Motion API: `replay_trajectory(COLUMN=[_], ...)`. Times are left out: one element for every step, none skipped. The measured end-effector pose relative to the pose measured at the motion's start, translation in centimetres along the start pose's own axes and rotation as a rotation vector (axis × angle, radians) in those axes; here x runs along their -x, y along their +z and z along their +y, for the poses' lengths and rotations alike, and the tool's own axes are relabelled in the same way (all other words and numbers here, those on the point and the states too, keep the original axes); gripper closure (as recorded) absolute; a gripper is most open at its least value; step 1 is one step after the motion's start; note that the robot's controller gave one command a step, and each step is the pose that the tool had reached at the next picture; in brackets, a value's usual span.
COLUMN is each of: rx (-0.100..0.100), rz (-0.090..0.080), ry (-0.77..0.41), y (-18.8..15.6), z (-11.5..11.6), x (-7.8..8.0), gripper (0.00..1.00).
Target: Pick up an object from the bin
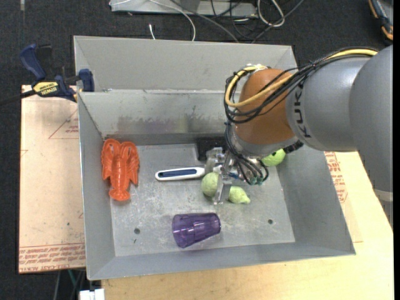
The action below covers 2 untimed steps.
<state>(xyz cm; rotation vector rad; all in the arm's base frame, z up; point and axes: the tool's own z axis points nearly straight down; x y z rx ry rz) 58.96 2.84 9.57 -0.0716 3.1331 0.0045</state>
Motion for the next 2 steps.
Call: replay_trajectory(rx=[0.001,0.001], rz=[-0.003,-0.003], ry=[0.012,0.012], y=[-10.34,-10.37], z=[-0.65,-0.65], x=[1.97,1.97], gripper=[1.00,1.00])
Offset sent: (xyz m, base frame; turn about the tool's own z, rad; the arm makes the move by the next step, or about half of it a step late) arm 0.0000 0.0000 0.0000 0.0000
